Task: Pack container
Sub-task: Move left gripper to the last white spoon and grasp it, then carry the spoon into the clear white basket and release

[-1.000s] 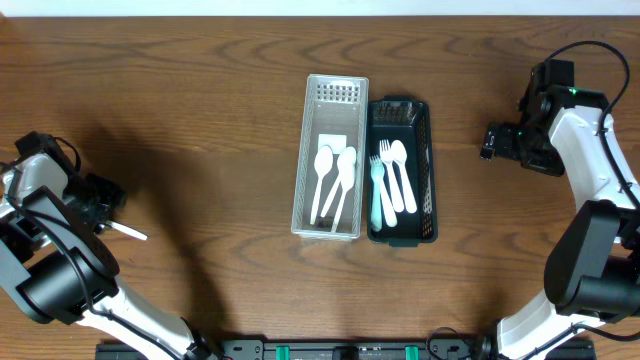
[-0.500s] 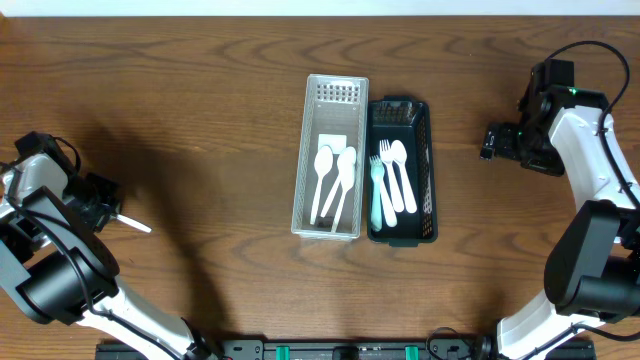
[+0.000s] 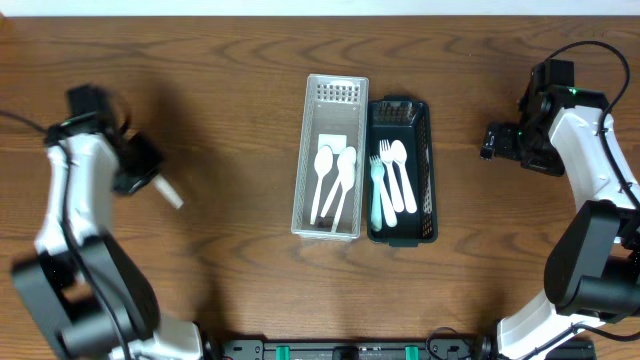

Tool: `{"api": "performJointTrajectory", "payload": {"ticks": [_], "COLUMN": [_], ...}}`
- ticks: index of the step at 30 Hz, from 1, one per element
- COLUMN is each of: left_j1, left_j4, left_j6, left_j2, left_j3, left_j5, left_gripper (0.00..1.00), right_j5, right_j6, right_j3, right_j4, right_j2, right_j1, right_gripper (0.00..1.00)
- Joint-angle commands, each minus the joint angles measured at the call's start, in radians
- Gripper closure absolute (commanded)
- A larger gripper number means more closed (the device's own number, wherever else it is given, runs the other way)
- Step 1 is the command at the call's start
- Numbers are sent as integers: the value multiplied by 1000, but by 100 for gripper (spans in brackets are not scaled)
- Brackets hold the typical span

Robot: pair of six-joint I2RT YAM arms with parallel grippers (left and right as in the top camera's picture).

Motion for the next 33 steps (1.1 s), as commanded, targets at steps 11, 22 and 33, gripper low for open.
{"api": "performJointTrajectory", "payload": {"ticks": [11, 22, 33], "left_j1": [-640, -853, -851], "left_j4": [105, 133, 132], "left_j6": [231, 246, 269], "left_j2": [-190, -52, -62], "left_j3": [30, 30, 84], "left_j5": [13, 13, -61], "left_gripper": [94, 94, 2], "right_j5": [0, 0, -3], "right_j6": [6, 6, 6], "right_j3": [9, 9, 10], "right_j4": [0, 4, 51], "right_j2": [-22, -22, -22], "right_j1": [-7, -7, -6], "right_gripper": [1, 1, 1]}}
